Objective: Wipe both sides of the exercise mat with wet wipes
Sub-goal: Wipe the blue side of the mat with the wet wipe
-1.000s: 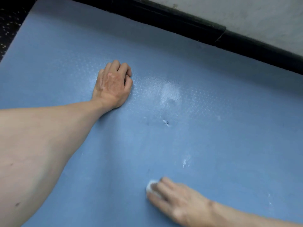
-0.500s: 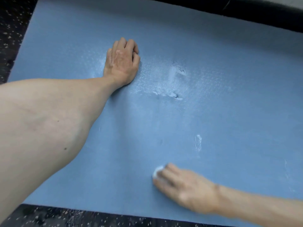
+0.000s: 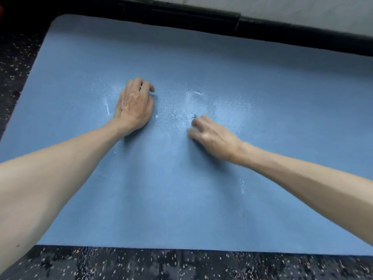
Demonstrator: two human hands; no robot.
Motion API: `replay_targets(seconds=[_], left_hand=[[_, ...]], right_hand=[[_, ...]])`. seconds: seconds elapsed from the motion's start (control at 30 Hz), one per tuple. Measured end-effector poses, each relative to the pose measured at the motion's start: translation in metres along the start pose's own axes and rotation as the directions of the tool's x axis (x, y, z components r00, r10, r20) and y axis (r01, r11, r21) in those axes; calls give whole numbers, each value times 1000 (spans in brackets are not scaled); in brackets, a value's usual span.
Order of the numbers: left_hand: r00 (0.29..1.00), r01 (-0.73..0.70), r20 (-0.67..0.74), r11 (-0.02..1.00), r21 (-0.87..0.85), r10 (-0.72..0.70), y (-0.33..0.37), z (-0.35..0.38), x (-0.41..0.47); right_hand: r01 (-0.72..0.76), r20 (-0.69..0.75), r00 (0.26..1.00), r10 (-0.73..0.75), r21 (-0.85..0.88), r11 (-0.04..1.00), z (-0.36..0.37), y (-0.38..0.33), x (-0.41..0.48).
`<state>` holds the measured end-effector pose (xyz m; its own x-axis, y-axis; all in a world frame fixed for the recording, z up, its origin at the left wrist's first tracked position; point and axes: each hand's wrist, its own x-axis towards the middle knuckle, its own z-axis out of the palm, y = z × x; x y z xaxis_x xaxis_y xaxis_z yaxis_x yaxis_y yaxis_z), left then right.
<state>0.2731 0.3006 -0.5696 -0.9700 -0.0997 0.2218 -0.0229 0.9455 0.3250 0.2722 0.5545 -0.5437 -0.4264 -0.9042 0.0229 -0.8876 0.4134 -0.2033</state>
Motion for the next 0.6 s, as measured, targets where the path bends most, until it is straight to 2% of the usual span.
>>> replay_targets(seconds=[0.1,0.13,0.23,0.33,0.4,0.53,0.6], left_hand=[[999,-43,12,999,-1,43,5,-4,-15],[999,-48,17,999,1,48,5,-6,-18],[998,-49,31,999,13,49,2,-9,-23],[998,-56,36,998,37,55,-2,-12,-21],[999,-38,37,998,42,37,-3,-12,-18],[999,-32,40,999,38,30,3,-5,-13],[999,-30,38,999,22,29,10,0,-8]], right_hand=[[-129,-21,991,129,-15,992,0,9,-2],[-111,-3,994,111,1,994,3,-1,-10],[91,64,993,-96,79,993,14,-52,-60],[238,231,932,-279,189,953,12,-106,-123],[280,286,894,-345,246,928,13,-124,-150],[357,236,882,-408,230,905,14,-103,-128],[335,130,924,-360,183,925,15,-69,-93]])
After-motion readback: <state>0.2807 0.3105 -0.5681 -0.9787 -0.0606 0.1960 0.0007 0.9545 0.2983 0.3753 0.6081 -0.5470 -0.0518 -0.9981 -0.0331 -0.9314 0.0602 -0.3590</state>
